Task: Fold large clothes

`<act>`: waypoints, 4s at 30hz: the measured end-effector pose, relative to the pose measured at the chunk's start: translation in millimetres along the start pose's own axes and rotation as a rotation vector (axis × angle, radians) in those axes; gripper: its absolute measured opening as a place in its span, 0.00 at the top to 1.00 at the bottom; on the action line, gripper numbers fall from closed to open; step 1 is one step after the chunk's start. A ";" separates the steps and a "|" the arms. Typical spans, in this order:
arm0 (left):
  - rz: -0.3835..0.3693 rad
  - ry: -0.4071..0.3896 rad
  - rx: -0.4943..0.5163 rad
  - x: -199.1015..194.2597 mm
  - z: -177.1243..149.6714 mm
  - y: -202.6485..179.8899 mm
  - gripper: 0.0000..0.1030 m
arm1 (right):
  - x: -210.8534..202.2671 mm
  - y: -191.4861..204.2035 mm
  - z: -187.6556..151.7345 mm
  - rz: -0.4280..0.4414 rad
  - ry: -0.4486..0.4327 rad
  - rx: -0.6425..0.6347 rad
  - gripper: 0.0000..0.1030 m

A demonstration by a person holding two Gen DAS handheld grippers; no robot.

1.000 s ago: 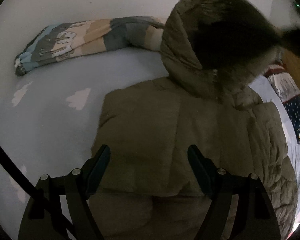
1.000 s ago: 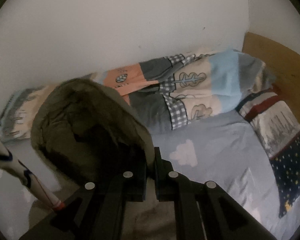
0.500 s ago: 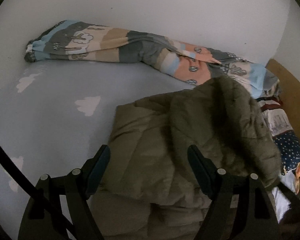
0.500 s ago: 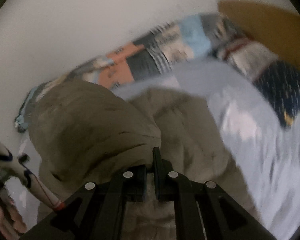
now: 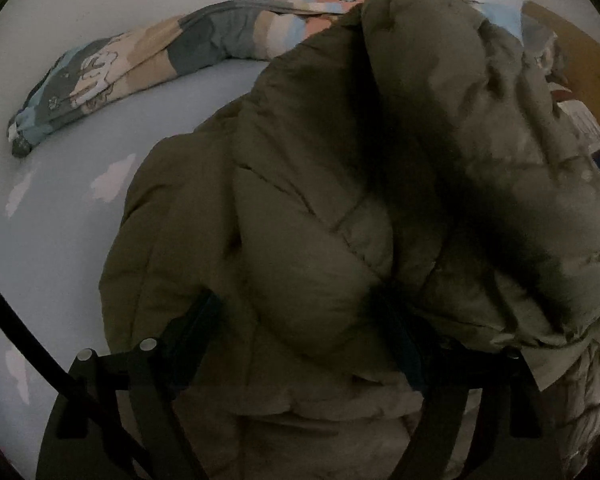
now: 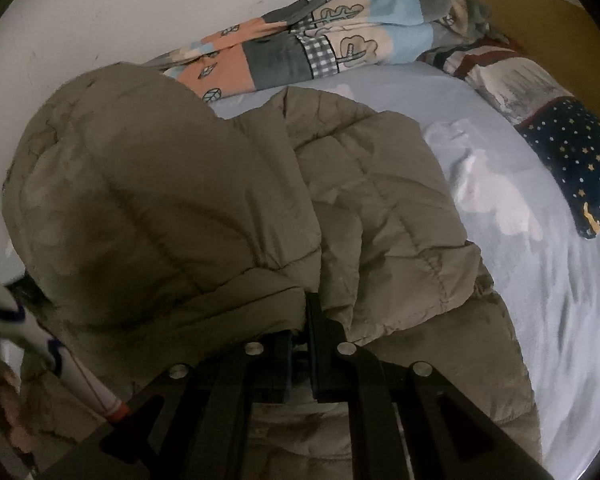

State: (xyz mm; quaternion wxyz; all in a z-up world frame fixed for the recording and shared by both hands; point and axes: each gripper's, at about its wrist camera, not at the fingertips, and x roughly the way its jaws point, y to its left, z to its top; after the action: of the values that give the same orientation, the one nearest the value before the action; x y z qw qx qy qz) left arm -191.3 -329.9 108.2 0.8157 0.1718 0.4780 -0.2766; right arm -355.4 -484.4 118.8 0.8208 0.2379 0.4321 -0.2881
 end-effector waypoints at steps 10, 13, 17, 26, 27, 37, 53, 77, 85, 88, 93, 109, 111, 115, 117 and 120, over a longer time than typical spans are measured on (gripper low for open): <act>0.011 -0.008 0.002 -0.8 -6.2 0.8 0.20 | -63.1 -14.4 8.8 -0.070 -0.160 0.031 0.66; 0.005 -0.010 0.005 -2.0 -8.4 0.6 0.20 | -81.1 -3.4 12.9 0.026 -0.280 0.027 0.66; 0.002 -0.011 0.011 -2.9 -8.6 2.3 0.20 | -64.8 19.2 22.8 0.138 -0.292 0.013 0.66; -0.067 -0.050 -0.015 -24.5 1.0 11.8 0.20 | 28.8 37.9 10.5 0.102 -0.042 -0.017 0.66; -0.092 -0.106 -0.032 -37.4 3.8 13.6 0.20 | 30.7 39.3 10.4 0.099 -0.035 -0.029 0.66; -0.186 -0.209 -0.007 -43.7 7.8 -29.6 0.20 | 21.6 42.4 7.2 0.094 -0.020 -0.057 0.66; -0.114 -0.093 0.084 -20.6 -7.1 -33.9 0.20 | -4.5 19.1 15.4 0.212 -0.063 0.056 0.65; -0.106 -0.048 0.017 -16.9 -5.3 -1.0 0.20 | -25.2 52.5 20.2 0.209 -0.161 -0.058 0.64; -0.048 -0.010 0.066 -1.7 -8.8 -12.3 0.14 | 21.1 55.6 9.1 0.184 0.002 -0.084 0.64; -0.050 -0.011 0.066 -3.2 -9.6 -11.4 0.14 | 26.4 51.1 9.3 0.202 0.025 -0.065 0.63; -0.073 -0.043 0.054 -18.7 -8.2 -6.2 0.14 | 18.5 52.4 10.9 0.192 0.009 -0.069 0.63; -0.080 -0.009 0.046 -12.4 -21.3 7.2 0.14 | 9.4 44.0 15.7 0.169 -0.003 -0.024 0.63; -0.074 -0.008 0.051 -10.5 -21.7 5.9 0.13 | 16.6 45.9 12.4 0.159 0.017 -0.036 0.62; -0.069 -0.011 0.055 -10.4 -21.6 4.8 0.13 | 24.3 46.2 9.6 0.152 0.031 -0.049 0.61; -0.068 -0.023 0.056 -14.4 -21.0 4.9 0.13 | 24.6 46.0 9.4 0.150 0.032 -0.053 0.61; -0.068 -0.052 0.057 -26.7 -21.4 6.7 0.13 | 18.8 45.8 10.3 0.154 0.020 -0.045 0.61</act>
State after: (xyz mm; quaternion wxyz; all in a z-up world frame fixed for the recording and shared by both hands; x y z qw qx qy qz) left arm -212.3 -305.3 121.3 0.8127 0.1713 0.4542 -0.3222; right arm -309.7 -462.9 114.8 0.8415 0.2547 0.4269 -0.2118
